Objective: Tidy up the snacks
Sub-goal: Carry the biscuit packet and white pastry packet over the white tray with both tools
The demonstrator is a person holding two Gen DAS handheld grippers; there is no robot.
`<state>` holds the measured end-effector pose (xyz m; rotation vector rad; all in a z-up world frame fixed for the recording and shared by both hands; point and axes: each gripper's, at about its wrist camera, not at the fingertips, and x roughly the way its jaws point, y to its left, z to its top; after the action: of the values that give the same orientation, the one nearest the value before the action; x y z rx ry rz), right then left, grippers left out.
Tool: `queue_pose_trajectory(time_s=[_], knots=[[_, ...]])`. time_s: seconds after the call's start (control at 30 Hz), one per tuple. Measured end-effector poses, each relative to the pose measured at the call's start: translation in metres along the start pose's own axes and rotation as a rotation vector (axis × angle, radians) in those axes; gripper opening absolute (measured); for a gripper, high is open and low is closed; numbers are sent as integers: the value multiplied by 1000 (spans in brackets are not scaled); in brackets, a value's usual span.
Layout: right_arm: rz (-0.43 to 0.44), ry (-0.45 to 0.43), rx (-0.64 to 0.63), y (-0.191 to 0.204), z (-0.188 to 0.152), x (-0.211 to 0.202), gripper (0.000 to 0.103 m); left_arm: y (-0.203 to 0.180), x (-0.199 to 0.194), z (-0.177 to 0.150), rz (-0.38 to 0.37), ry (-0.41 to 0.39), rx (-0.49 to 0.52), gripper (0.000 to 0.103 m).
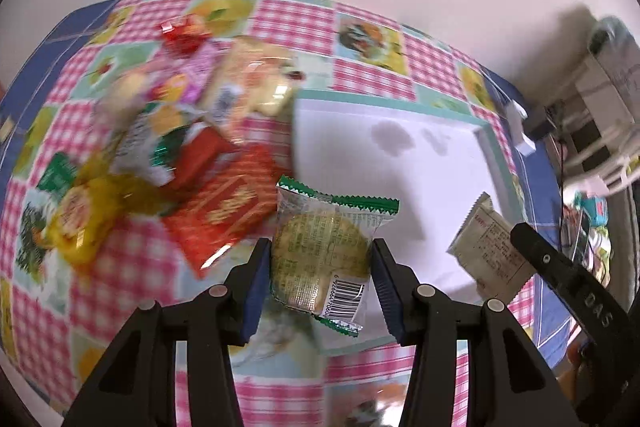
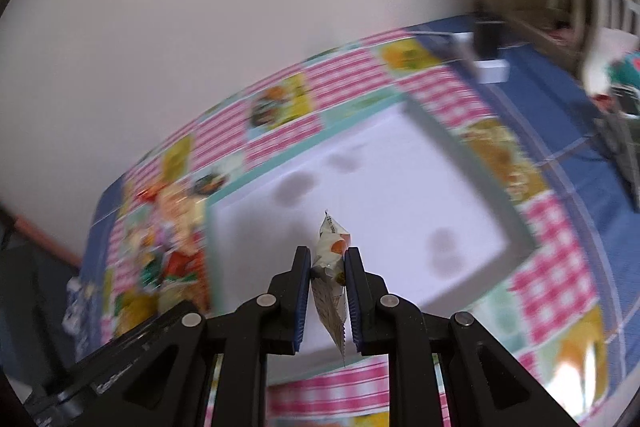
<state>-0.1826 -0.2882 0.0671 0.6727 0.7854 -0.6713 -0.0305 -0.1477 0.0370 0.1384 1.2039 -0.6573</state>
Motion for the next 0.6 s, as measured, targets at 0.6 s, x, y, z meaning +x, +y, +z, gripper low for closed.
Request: queue_pose_trajectory(time_s=[0.6], knots=[[-162, -11, 55, -45, 20, 11, 22, -48, 37, 11, -26, 60, 87, 60]])
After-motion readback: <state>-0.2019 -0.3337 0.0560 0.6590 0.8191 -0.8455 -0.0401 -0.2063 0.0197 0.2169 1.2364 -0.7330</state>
